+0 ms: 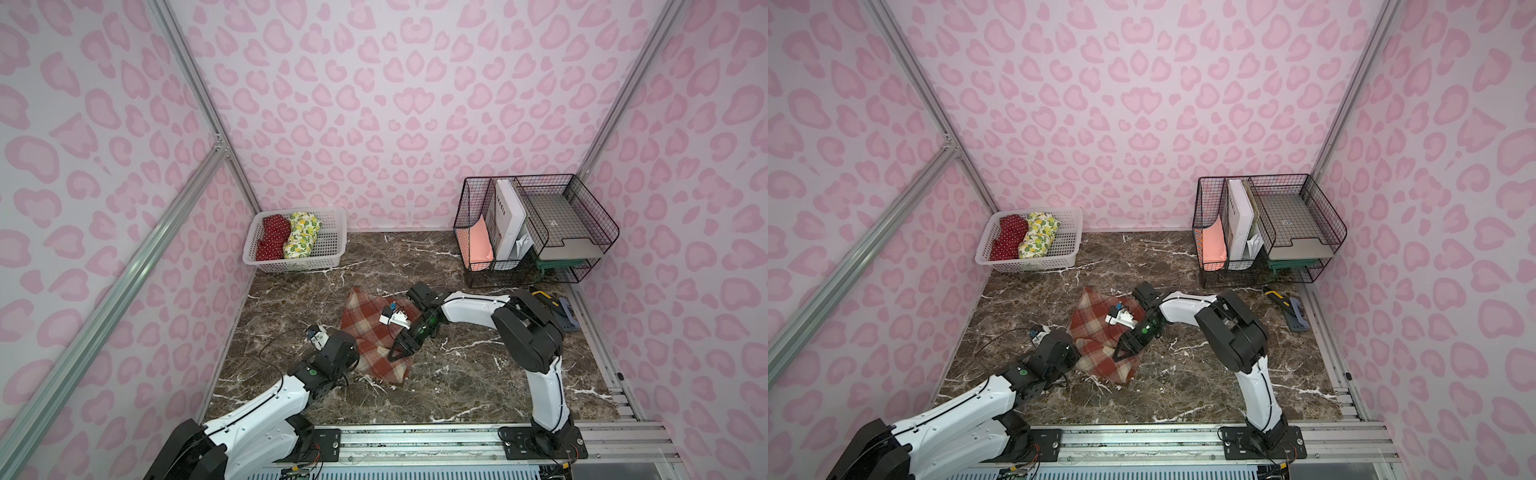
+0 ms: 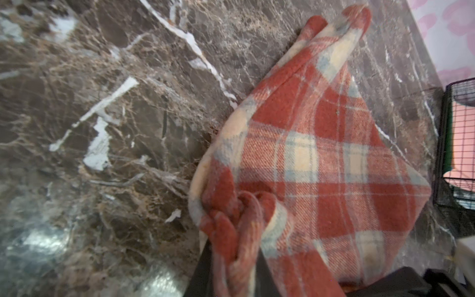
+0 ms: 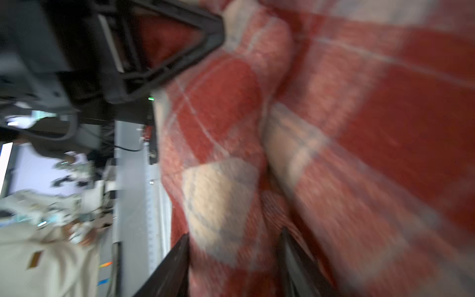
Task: Roll up the skirts
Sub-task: Roll the skirt at the center of the board.
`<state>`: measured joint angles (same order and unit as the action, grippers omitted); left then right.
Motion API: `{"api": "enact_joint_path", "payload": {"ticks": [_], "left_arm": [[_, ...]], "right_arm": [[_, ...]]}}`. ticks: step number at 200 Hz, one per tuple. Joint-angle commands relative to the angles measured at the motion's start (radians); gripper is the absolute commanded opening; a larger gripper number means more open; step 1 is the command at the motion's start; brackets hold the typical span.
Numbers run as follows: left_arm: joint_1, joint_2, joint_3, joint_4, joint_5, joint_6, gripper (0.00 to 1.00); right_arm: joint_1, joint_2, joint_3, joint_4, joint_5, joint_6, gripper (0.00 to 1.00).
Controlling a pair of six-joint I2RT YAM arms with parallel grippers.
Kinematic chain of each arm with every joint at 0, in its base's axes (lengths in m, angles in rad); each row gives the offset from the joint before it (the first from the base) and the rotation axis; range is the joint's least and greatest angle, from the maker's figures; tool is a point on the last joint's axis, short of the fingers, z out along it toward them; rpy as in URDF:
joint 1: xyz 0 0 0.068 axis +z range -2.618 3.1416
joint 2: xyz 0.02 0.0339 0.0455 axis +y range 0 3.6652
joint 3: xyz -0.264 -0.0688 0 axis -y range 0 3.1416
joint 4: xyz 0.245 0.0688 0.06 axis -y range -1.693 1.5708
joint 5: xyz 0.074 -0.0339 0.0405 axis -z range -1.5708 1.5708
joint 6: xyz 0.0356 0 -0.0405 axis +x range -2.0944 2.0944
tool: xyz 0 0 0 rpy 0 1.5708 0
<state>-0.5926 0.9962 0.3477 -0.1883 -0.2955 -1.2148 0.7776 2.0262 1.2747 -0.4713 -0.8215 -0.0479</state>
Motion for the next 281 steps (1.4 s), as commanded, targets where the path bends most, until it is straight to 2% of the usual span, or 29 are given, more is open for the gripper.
{"api": "enact_joint_path", "payload": {"ticks": [1, 20, 32, 52, 73, 95, 114, 133, 172, 196, 214, 235, 250, 267, 274, 281], "left_arm": [[0.000, 0.050, 0.035, -0.126, 0.061, 0.057, 0.00], [-0.006, 0.070, 0.055, -0.158, 0.068, 0.058, 0.00], [-0.007, 0.062, 0.060, -0.166, 0.068, 0.063, 0.00], [-0.007, 0.049, 0.068, -0.177, 0.081, 0.073, 0.00], [-0.009, 0.066, 0.091, -0.197, 0.088, 0.078, 0.00], [-0.009, 0.073, 0.087, -0.180, 0.096, 0.063, 0.00], [-0.009, 0.090, 0.097, -0.186, 0.101, 0.063, 0.00], [-0.009, 0.101, 0.096, -0.181, 0.107, 0.057, 0.00], [-0.009, 0.089, 0.076, -0.171, 0.116, 0.032, 0.00], [-0.007, 0.070, 0.071, -0.184, 0.114, 0.031, 0.00], [-0.006, 0.052, 0.067, -0.190, 0.108, 0.029, 0.00], [-0.004, 0.039, 0.067, -0.194, 0.109, 0.034, 0.00], [0.001, 0.037, 0.066, -0.191, 0.115, 0.039, 0.00], [0.009, 0.034, 0.063, -0.176, 0.128, 0.048, 0.00], [0.010, 0.033, 0.062, -0.174, 0.131, 0.046, 0.00], [0.012, 0.033, 0.058, -0.163, 0.137, 0.047, 0.00]], "right_arm": [[0.020, -0.137, -0.042, -0.065, 0.422, 0.073, 0.61], [0.065, -0.261, -0.065, -0.086, 0.545, 0.099, 0.62], [0.120, -0.330, -0.087, -0.081, 0.682, 0.116, 0.63], [0.237, -0.396, -0.132, -0.032, 0.826, 0.122, 0.62], [0.382, -0.462, -0.191, 0.080, 0.985, 0.135, 0.57], [0.448, -0.511, -0.251, 0.217, 0.916, 0.154, 0.57], [0.536, -0.487, -0.256, 0.269, 1.000, 0.129, 0.59], [0.546, -0.434, -0.235, 0.280, 0.961, 0.124, 0.60], [0.545, -0.340, -0.273, 0.345, 1.078, 0.068, 0.71], [0.537, -0.275, -0.290, 0.360, 1.062, 0.048, 0.77], [0.538, -0.213, -0.279, 0.325, 1.031, 0.061, 0.78], [0.545, -0.149, -0.278, 0.274, 1.050, 0.079, 0.78], [0.548, -0.124, -0.278, 0.234, 1.076, 0.105, 0.78], [0.555, -0.100, -0.267, 0.172, 1.121, 0.137, 0.74], [0.557, -0.093, -0.264, 0.151, 1.147, 0.151, 0.68], [0.558, -0.086, -0.261, 0.132, 1.169, 0.164, 0.57]]}}
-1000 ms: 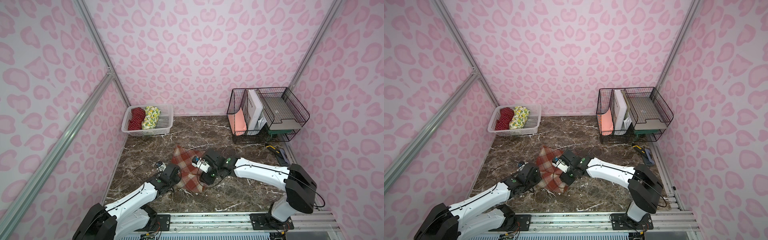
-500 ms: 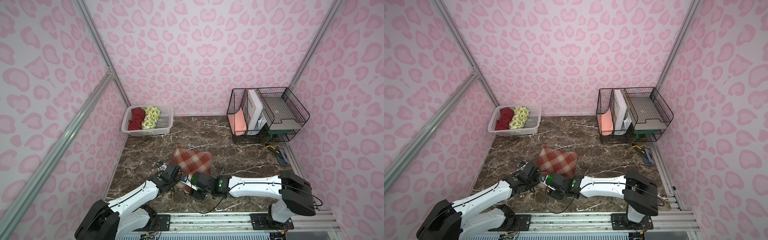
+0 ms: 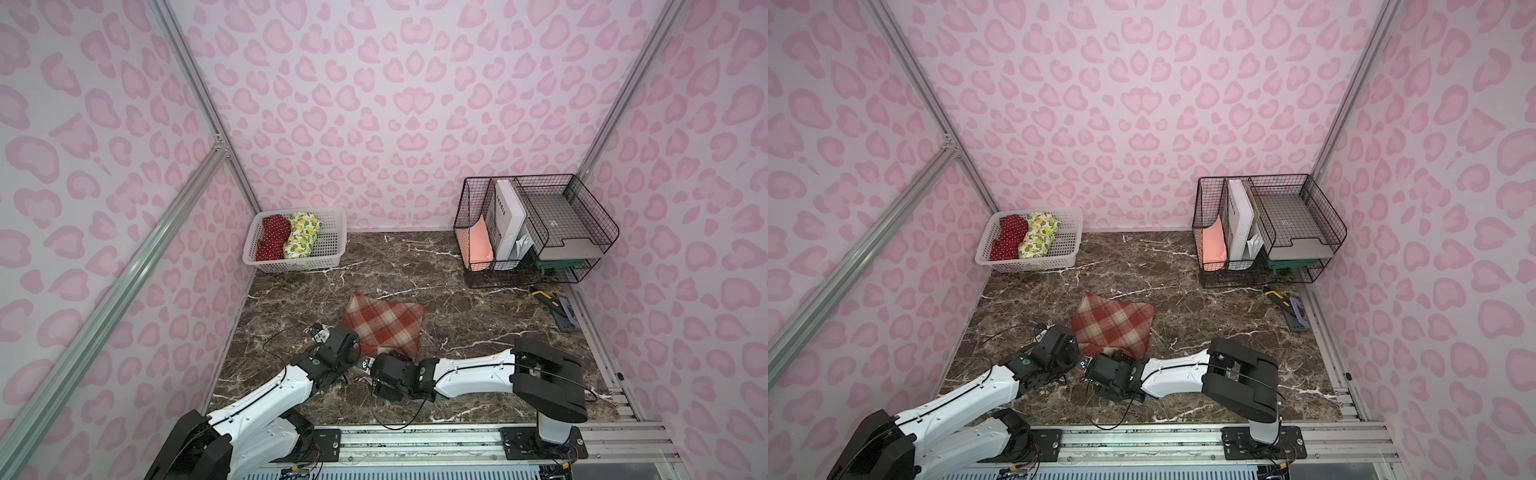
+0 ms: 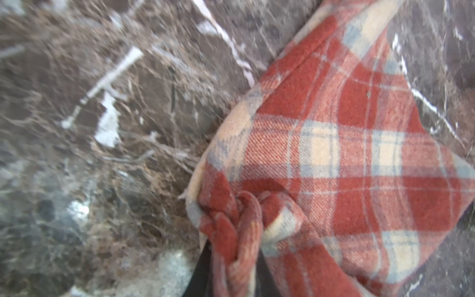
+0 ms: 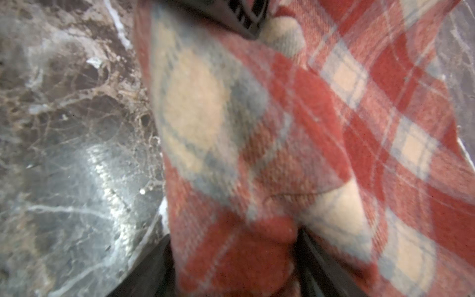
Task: Roll up the skirts
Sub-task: Roll the skirt at the center of the board.
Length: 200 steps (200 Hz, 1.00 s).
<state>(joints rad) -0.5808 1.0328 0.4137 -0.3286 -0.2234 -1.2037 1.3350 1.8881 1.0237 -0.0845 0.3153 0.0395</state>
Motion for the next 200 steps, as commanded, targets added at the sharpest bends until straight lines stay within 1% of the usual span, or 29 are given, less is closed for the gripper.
{"api": "enact_joint_path", "payload": {"ticks": [1, 7, 23, 37, 45, 57, 61, 67, 70, 75, 83, 94, 107, 114, 122, 137, 151, 166, 170, 174, 180, 194, 200], "left_arm": [[0.001, -0.004, -0.007, -0.021, 0.065, 0.036, 0.00], [0.000, -0.004, -0.010, -0.014, 0.069, 0.037, 0.00], [0.007, -0.002, -0.008, -0.004, 0.085, 0.046, 0.00], [0.010, -0.004, -0.002, -0.005, 0.097, 0.055, 0.00], [0.015, -0.010, 0.003, -0.008, 0.105, 0.068, 0.00], [0.029, -0.026, 0.023, -0.055, 0.101, 0.080, 0.01], [0.033, -0.036, 0.031, -0.076, 0.097, 0.086, 0.10], [0.044, -0.054, 0.042, -0.106, 0.091, 0.095, 0.31], [0.050, -0.065, 0.049, -0.125, 0.088, 0.099, 0.39], [0.061, -0.090, 0.056, -0.159, 0.081, 0.104, 0.49], [0.072, -0.141, 0.064, -0.200, 0.065, 0.115, 0.60], [0.081, -0.230, 0.063, -0.253, 0.030, 0.134, 0.74], [0.089, -0.335, 0.051, -0.296, -0.002, 0.145, 0.87], [0.089, -0.396, 0.038, -0.309, -0.015, 0.144, 0.88], [0.090, -0.452, 0.019, -0.319, -0.020, 0.140, 0.89], [0.091, -0.542, -0.009, -0.353, -0.024, 0.116, 0.89], [0.091, -0.590, -0.023, -0.373, -0.015, 0.107, 0.89], [0.091, -0.610, -0.020, -0.394, -0.011, 0.099, 0.88], [0.091, -0.612, -0.018, -0.395, -0.008, 0.101, 0.88], [0.091, -0.614, -0.017, -0.394, -0.005, 0.102, 0.88], [0.091, -0.613, -0.012, -0.394, -0.002, 0.105, 0.88], [0.091, -0.604, 0.001, -0.395, 0.006, 0.114, 0.88], [0.091, -0.600, 0.007, -0.399, 0.010, 0.115, 0.88]], "right_arm": [[0.000, 0.053, -0.009, -0.258, 0.034, 0.077, 0.56], [0.001, 0.057, -0.007, -0.269, 0.039, 0.079, 0.48], [0.000, 0.074, 0.007, -0.299, 0.052, 0.071, 0.20], [0.000, 0.081, 0.023, -0.320, 0.018, 0.047, 0.00], [0.001, 0.074, 0.029, -0.324, -0.015, 0.036, 0.00], [-0.007, 0.046, 0.041, -0.334, -0.152, 0.014, 0.00], [-0.012, 0.035, 0.047, -0.340, -0.203, 0.012, 0.00], [-0.024, 0.018, 0.060, -0.354, -0.297, 0.015, 0.00], [-0.032, 0.009, 0.067, -0.362, -0.350, 0.016, 0.00], [-0.044, -0.008, 0.075, -0.375, -0.439, 0.020, 0.00], [-0.069, -0.042, 0.077, -0.378, -0.573, 0.030, 0.00], [-0.111, -0.078, 0.084, -0.381, -0.791, 0.042, 0.00], [-0.159, -0.092, 0.100, -0.387, -0.955, 0.061, 0.00], [-0.192, -0.083, 0.115, -0.398, -1.038, 0.060, 0.00], [-0.223, -0.067, 0.136, -0.403, -1.098, 0.062, 0.00], [-0.284, -0.011, 0.178, -0.422, -1.224, 0.015, 0.00], [-0.338, 0.077, 0.272, -0.466, -1.201, 0.027, 0.00], [-0.371, 0.167, 0.346, -0.487, -1.264, -0.010, 0.00], [-0.372, 0.196, 0.382, -0.507, -1.240, -0.013, 0.00], [-0.373, 0.228, 0.401, -0.536, -1.182, -0.019, 0.00], [-0.370, 0.274, 0.439, -0.584, -1.162, -0.042, 0.00], [-0.379, 0.340, 0.442, -0.585, -1.147, -0.051, 0.00], [-0.388, 0.363, 0.433, -0.578, -1.164, -0.056, 0.00]]}}
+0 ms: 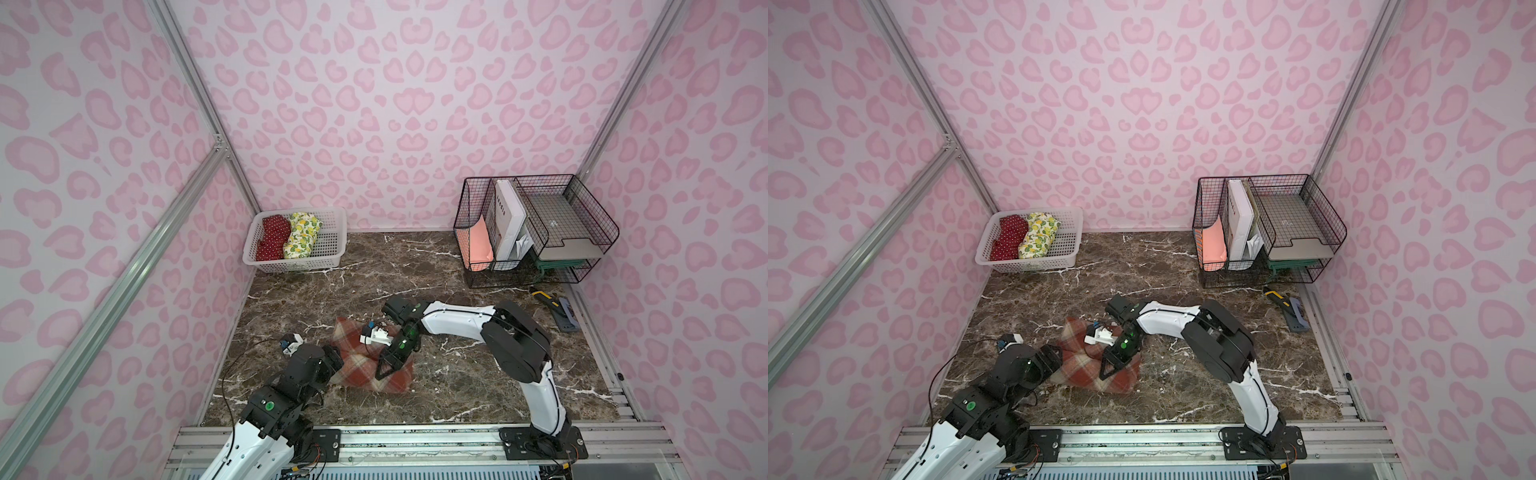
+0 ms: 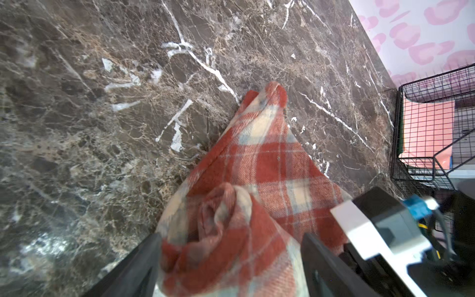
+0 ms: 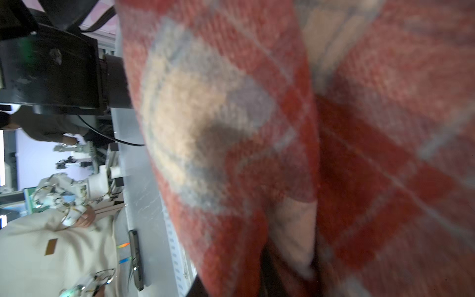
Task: Roll up the skirts
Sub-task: Roll the skirt at the center of the board.
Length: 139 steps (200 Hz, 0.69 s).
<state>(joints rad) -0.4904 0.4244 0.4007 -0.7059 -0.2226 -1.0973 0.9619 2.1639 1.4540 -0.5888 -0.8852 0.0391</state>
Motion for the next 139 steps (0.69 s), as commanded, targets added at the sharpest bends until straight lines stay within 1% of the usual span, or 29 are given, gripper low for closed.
{"api": "enact_joint_path", "payload": {"ticks": [1, 5, 15, 26, 43, 63, 97, 119, 131, 139], "left_arm": [[0.001, 0.010, 0.021, -0.022, 0.010, 0.008, 0.87], [0.001, 0.014, 0.025, -0.022, 0.012, 0.008, 0.87], [0.001, 0.027, 0.026, -0.016, 0.027, 0.010, 0.87], [0.000, 0.040, 0.017, -0.009, 0.055, -0.011, 0.87], [0.001, 0.061, -0.019, 0.027, 0.106, -0.038, 0.87], [-0.001, 0.067, -0.052, 0.023, 0.111, -0.066, 0.86], [-0.001, -0.025, -0.108, 0.013, 0.095, -0.117, 0.87], [-0.001, -0.062, -0.163, 0.082, 0.106, -0.167, 0.87], [-0.001, -0.053, -0.196, 0.127, 0.114, -0.200, 0.87], [-0.001, -0.038, -0.209, 0.148, 0.124, -0.199, 0.87]], "right_arm": [[-0.017, 0.091, 0.000, -0.073, 0.033, -0.056, 0.00], [-0.022, 0.105, -0.012, -0.063, 0.037, -0.053, 0.00], [-0.026, 0.144, -0.016, -0.075, 0.114, -0.046, 0.00], [-0.028, 0.178, -0.030, -0.069, 0.142, -0.047, 0.00], [-0.054, 0.206, -0.063, -0.030, 0.100, -0.039, 0.00], [-0.061, 0.227, -0.058, -0.052, 0.165, -0.065, 0.00], [-0.063, 0.238, -0.054, -0.048, 0.171, -0.088, 0.00], [-0.064, 0.238, -0.053, -0.049, 0.170, -0.096, 0.00], [-0.065, 0.237, -0.050, -0.051, 0.176, -0.097, 0.00], [-0.067, 0.234, -0.047, -0.049, 0.181, -0.097, 0.00]]}}
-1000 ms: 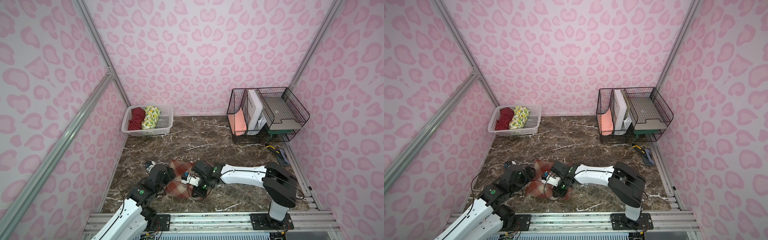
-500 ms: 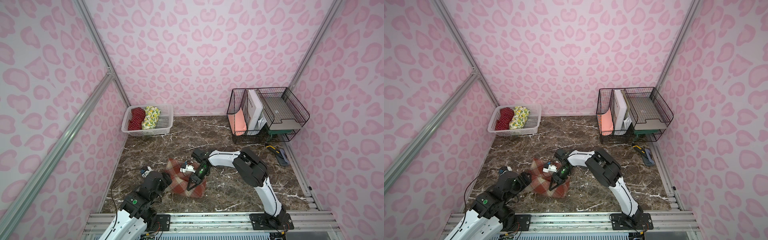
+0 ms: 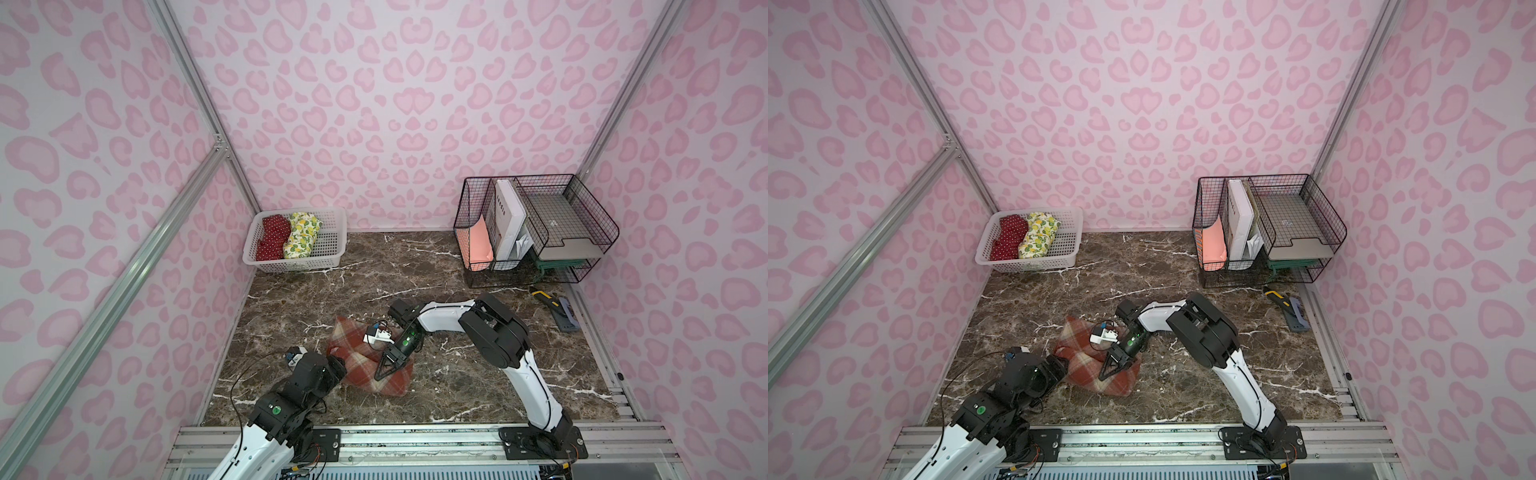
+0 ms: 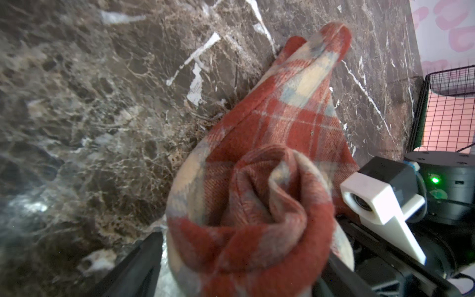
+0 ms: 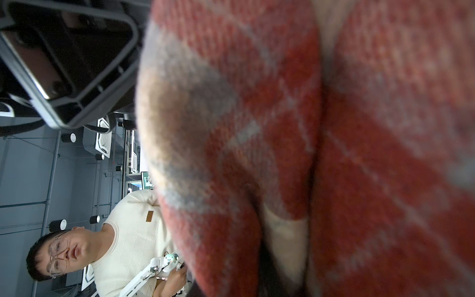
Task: Roll up the skirts
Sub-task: Roll the skirt at the center of the board.
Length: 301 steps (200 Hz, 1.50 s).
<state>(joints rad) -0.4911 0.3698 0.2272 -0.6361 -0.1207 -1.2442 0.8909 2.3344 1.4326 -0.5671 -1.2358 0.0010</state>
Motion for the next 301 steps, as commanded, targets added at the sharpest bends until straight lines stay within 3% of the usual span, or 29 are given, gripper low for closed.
{"api": "enact_joint_path", "payload": {"ticks": [1, 42, 67, 83, 100, 110, 117, 128, 154, 174, 185, 212, 232, 261, 301], "left_arm": [[0.000, 0.019, -0.035, 0.079, 0.023, -0.051, 0.87], [-0.001, 0.160, -0.051, 0.107, -0.068, -0.060, 0.80], [-0.001, 0.264, -0.049, 0.229, -0.129, -0.043, 0.53], [-0.001, 0.377, -0.008, 0.268, -0.153, -0.030, 0.18], [-0.001, 0.501, 0.050, 0.291, -0.154, 0.012, 0.00], [-0.003, 0.555, 0.075, 0.296, -0.150, 0.027, 0.00], [-0.003, 0.581, 0.093, 0.293, -0.147, 0.040, 0.00], [-0.003, 0.609, 0.120, 0.263, -0.141, 0.054, 0.00], [-0.006, 0.609, 0.150, 0.176, -0.134, 0.081, 0.00], [-0.006, 0.587, 0.164, 0.104, -0.131, 0.100, 0.00], [-0.006, 0.575, 0.174, 0.073, -0.126, 0.112, 0.00], [-0.007, 0.557, 0.190, 0.038, -0.111, 0.125, 0.00], [-0.012, 0.572, 0.203, 0.039, -0.098, 0.131, 0.00], [-0.023, 0.617, 0.212, 0.064, -0.080, 0.139, 0.00], [-0.023, 0.658, 0.220, 0.104, -0.043, 0.137, 0.00]], "right_arm": [[0.003, 0.063, -0.026, -0.072, 0.532, -0.058, 0.00], [-0.005, 0.038, -0.024, -0.080, 0.511, -0.074, 0.00], [-0.006, 0.030, -0.024, -0.089, 0.514, -0.080, 0.00], [-0.006, 0.027, -0.026, -0.090, 0.512, -0.081, 0.00], [-0.005, 0.023, -0.031, -0.088, 0.516, -0.078, 0.02], [-0.006, 0.013, -0.035, -0.082, 0.532, -0.071, 0.06], [-0.006, 0.003, -0.040, -0.073, 0.560, -0.050, 0.17], [-0.015, -0.039, -0.060, -0.020, 0.626, 0.007, 0.25], [-0.015, -0.258, -0.151, 0.081, 0.722, 0.136, 0.51], [0.013, -0.408, -0.171, 0.052, 0.880, 0.178, 0.60], [0.028, -0.471, -0.179, 0.015, 0.936, 0.182, 0.63], [0.108, -0.605, -0.205, -0.043, 1.234, 0.222, 0.67], [0.167, -0.661, -0.197, -0.075, 1.381, 0.235, 0.68], [0.287, -0.742, -0.239, 0.056, 1.406, 0.151, 0.67], [0.427, -0.706, -0.288, 0.219, 1.416, 0.044, 0.72]]}}
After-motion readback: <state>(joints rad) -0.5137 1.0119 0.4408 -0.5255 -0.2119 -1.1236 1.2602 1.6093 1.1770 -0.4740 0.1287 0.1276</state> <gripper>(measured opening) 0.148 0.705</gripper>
